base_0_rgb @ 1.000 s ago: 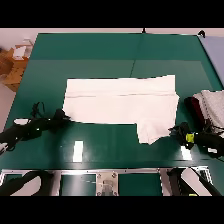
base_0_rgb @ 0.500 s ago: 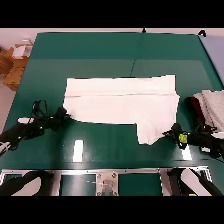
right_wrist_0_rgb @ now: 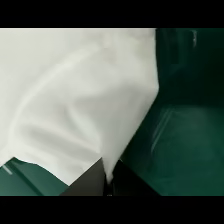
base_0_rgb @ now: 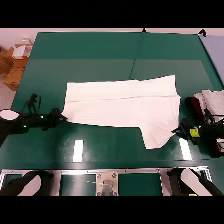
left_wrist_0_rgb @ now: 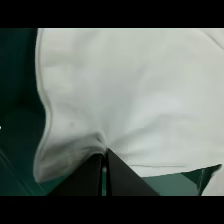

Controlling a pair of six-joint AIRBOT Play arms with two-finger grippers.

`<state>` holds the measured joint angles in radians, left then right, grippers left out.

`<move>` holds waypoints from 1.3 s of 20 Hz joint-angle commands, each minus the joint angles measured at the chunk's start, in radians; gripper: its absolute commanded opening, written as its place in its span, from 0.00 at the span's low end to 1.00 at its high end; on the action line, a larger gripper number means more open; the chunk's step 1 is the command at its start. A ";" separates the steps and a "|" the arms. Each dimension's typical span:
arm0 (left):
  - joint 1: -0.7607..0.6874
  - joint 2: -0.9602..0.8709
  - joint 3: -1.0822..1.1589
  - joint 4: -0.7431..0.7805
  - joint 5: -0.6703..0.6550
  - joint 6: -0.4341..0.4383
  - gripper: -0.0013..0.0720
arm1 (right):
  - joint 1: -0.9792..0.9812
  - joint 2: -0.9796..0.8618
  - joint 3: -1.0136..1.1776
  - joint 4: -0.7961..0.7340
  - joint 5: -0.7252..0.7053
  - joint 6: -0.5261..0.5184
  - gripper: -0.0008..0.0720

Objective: Fold the shirts.

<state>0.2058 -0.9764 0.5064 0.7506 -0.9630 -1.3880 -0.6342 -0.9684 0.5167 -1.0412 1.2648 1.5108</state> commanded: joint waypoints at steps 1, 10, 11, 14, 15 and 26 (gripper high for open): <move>0.014 0.076 0.013 0.120 -0.087 -0.064 0.05 | 0.001 0.019 0.094 -0.023 0.125 0.040 0.03; 0.014 -0.015 0.273 0.092 -0.042 -0.103 0.05 | 0.204 -0.118 0.457 0.176 -0.021 0.062 0.03; 0.013 -0.067 0.317 0.066 -0.042 -0.092 0.05 | 0.237 -0.178 0.512 0.177 -0.039 0.071 0.03; 0.013 -0.256 0.443 -0.027 -0.030 -0.042 0.05 | 0.292 -0.351 0.666 0.178 -0.102 0.087 0.03; 0.005 -0.317 0.475 -0.055 -0.014 -0.039 0.05 | 0.304 -0.412 0.715 0.178 -0.117 0.092 0.03; -0.082 -0.695 0.763 -0.085 0.243 0.001 0.99 | 0.281 -0.809 1.007 0.193 -0.277 -0.009 0.53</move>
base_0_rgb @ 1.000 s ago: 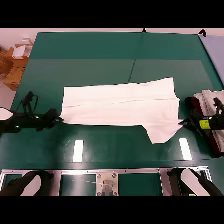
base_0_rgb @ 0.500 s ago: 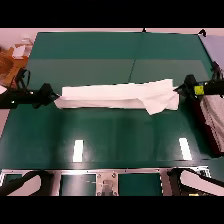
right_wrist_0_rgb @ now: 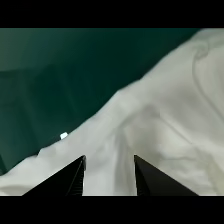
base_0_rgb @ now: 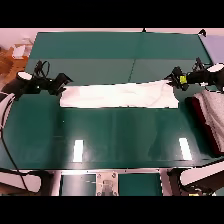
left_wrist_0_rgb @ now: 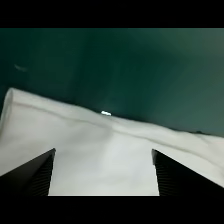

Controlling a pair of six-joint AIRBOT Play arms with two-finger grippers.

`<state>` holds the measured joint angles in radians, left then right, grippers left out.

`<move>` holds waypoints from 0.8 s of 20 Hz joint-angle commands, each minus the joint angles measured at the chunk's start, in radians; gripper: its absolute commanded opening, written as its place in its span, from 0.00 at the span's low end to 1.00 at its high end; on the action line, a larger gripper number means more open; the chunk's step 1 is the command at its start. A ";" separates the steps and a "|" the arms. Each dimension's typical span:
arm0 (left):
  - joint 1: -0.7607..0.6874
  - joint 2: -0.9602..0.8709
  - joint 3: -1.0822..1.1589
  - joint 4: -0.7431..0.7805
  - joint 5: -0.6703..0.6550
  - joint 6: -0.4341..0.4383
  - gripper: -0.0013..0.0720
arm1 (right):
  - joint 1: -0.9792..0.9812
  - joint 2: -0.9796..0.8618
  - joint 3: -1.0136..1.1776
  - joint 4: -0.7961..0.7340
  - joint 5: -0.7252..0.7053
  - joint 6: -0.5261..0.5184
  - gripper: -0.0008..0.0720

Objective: Fold the shirts.

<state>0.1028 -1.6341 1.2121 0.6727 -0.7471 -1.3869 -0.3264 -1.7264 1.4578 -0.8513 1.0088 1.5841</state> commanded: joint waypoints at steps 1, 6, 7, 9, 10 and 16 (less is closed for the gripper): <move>0.047 -0.037 0.082 -0.005 -0.029 0.000 0.99 | -0.055 -0.051 0.095 0.000 0.024 -0.128 0.60; 0.133 -0.038 0.156 -0.017 -0.225 0.000 0.99 | -0.169 -0.077 0.124 -0.059 0.236 -0.275 0.84; 0.133 -0.037 0.159 -0.022 -0.235 0.000 0.99 | -0.177 -0.097 0.124 -0.058 0.267 -0.314 0.87; 0.133 -0.038 0.160 -0.060 -0.266 0.000 0.99 | -0.181 -0.142 0.124 -0.057 0.286 -0.360 0.89; 0.133 -0.038 0.160 -0.082 -0.287 0.000 0.99 | -0.182 -0.162 0.124 -0.057 0.286 -0.378 0.89; 0.133 -0.038 0.160 -0.116 -0.373 0.001 0.99 | -0.181 -0.254 0.126 0.028 0.327 -0.488 0.89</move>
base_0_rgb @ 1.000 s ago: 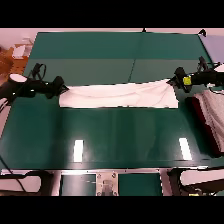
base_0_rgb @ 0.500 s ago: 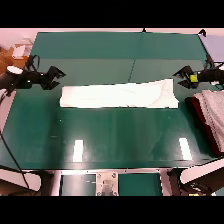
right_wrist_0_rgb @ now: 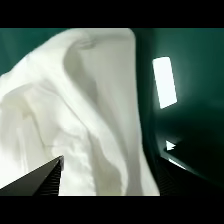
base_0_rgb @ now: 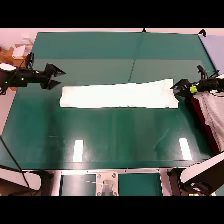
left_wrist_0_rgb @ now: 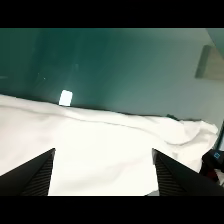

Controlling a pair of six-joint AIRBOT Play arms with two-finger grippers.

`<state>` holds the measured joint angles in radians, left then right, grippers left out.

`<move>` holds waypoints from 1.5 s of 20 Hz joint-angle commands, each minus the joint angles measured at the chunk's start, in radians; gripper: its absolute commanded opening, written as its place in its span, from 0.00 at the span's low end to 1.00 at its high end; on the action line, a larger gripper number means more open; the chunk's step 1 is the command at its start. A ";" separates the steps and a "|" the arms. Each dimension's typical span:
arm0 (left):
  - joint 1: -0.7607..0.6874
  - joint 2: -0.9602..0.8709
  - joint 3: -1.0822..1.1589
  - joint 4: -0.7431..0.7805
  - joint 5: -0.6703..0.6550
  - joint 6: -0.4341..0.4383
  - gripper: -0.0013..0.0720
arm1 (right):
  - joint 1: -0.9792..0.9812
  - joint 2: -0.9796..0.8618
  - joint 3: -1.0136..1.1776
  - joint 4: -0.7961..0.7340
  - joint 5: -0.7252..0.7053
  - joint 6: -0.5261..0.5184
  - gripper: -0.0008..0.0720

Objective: Fold the shirts.

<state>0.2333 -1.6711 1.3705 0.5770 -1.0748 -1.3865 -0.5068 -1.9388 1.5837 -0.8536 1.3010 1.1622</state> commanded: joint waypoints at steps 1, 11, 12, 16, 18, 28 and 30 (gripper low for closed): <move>0.002 0.000 0.002 -0.023 -0.046 0.005 0.99 | 0.000 -0.053 0.000 0.048 0.040 -0.069 0.89; -0.235 -0.001 0.002 -0.189 0.058 0.238 0.05 | 0.066 -0.082 0.055 0.062 0.115 -0.059 0.03; -0.286 -0.001 0.002 -0.188 0.102 0.255 0.05 | 0.065 -0.080 0.092 0.061 0.160 -0.047 0.03; -0.532 -0.019 0.001 -0.188 0.368 0.335 0.05 | 0.074 -0.015 0.266 0.061 0.314 0.015 0.03; -0.657 -0.048 0.002 -0.188 0.498 0.348 0.05 | 0.090 0.035 0.341 0.073 0.359 0.042 0.03; -0.883 -0.484 0.454 -0.219 0.497 0.222 0.05 | 0.257 0.202 0.424 0.103 0.472 0.088 0.03; -0.883 -0.526 0.504 -0.219 0.476 0.206 0.05 | 0.285 0.214 0.425 0.103 0.472 0.089 0.03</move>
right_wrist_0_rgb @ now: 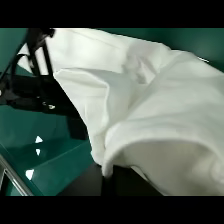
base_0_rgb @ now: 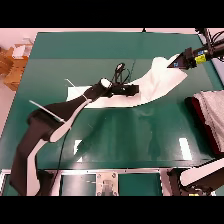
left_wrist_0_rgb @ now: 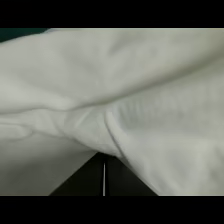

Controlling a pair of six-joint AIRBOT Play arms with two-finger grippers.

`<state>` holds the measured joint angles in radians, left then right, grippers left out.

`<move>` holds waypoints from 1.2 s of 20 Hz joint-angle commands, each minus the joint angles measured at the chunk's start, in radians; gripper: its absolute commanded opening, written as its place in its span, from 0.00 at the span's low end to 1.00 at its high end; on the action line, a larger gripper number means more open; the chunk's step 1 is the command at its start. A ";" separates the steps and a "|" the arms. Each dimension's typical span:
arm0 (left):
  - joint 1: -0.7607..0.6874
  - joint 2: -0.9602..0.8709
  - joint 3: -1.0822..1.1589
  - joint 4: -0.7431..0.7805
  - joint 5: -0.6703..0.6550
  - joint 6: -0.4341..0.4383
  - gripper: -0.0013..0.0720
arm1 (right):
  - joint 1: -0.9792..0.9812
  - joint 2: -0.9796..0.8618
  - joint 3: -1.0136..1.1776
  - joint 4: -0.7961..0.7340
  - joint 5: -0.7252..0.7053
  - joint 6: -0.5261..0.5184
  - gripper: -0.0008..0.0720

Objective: Fold the shirts.

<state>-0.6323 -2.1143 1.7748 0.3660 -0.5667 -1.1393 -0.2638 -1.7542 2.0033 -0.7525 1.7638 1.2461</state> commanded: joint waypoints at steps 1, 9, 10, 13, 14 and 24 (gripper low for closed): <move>-0.017 -0.088 0.105 -0.008 -0.045 -0.042 0.05 | 0.052 0.029 0.005 0.002 0.010 0.013 0.03; 0.185 -0.002 0.110 0.077 -0.498 -0.005 0.05 | 0.064 0.029 0.005 0.002 0.007 0.060 0.03; 0.245 0.030 0.110 0.134 -0.597 -0.006 0.05 | 0.068 0.029 0.005 0.006 0.007 0.064 0.03; 0.404 0.118 0.110 0.251 -0.840 -0.016 0.05 | 0.090 0.030 0.005 0.045 0.006 0.099 0.03; 0.454 0.150 0.110 0.280 -0.886 -0.016 0.05 | 0.107 0.030 0.005 0.052 0.000 0.115 0.03; 0.723 0.283 0.114 0.350 -0.968 -0.030 0.05 | 0.581 -0.066 -0.003 -0.038 -0.337 0.343 0.03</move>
<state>0.0353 -1.8496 1.8866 0.7078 -1.4849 -1.1725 0.1719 -1.7710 2.0022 -0.7383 1.5543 1.5066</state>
